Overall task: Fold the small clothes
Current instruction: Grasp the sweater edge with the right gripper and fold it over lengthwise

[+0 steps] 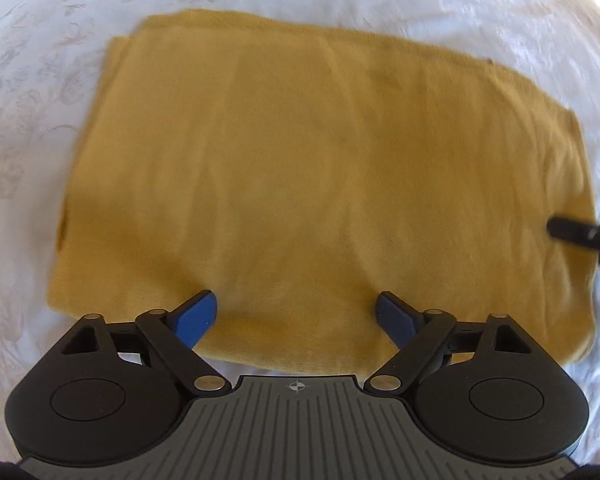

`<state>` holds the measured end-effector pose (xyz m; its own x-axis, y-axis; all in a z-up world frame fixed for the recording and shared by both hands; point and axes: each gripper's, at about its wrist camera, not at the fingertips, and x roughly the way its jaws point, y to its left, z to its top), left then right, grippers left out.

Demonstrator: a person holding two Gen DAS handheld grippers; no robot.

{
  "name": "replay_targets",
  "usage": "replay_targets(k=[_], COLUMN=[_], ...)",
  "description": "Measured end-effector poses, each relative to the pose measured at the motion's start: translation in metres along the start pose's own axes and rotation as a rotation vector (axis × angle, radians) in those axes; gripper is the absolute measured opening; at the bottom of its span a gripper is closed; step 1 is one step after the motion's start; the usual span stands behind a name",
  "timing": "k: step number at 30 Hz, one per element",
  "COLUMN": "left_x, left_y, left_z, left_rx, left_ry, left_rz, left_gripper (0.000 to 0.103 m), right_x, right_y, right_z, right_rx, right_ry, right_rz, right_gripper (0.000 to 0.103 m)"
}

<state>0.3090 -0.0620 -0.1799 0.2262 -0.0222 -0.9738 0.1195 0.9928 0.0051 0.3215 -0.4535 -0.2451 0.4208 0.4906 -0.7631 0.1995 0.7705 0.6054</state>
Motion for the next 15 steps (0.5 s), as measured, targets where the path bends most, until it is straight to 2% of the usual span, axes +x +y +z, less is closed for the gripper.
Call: replay_targets(k=[2, 3, 8, 11, 15], left_x=[-0.011, -0.016, -0.040, -0.046, -0.048], left_y=[0.013, 0.020, 0.066, 0.095, 0.135], left_z=[0.002, 0.003, 0.001, -0.002, -0.005], left_rx=[-0.004, -0.001, 0.027, 0.035, -0.009], left_ry=[-0.035, -0.050, -0.118, -0.123, -0.131], left_rz=[0.006, 0.012, 0.042, 0.047, 0.028], left_gripper=[0.084, 0.084, 0.084, 0.084, 0.084], right_x=[-0.003, -0.004, -0.022, -0.026, -0.021], right_y=[0.002, 0.004, 0.029, 0.058, 0.106], right_z=[0.001, 0.001, 0.003, 0.006, 0.013], right_rx=[0.016, 0.031, 0.072, 0.061, 0.026], right_ry=[-0.011, -0.019, -0.079, -0.094, -0.102], right_rz=[-0.032, -0.046, -0.059, -0.061, -0.054], right_gripper=[0.029, 0.024, 0.022, 0.022, 0.021])
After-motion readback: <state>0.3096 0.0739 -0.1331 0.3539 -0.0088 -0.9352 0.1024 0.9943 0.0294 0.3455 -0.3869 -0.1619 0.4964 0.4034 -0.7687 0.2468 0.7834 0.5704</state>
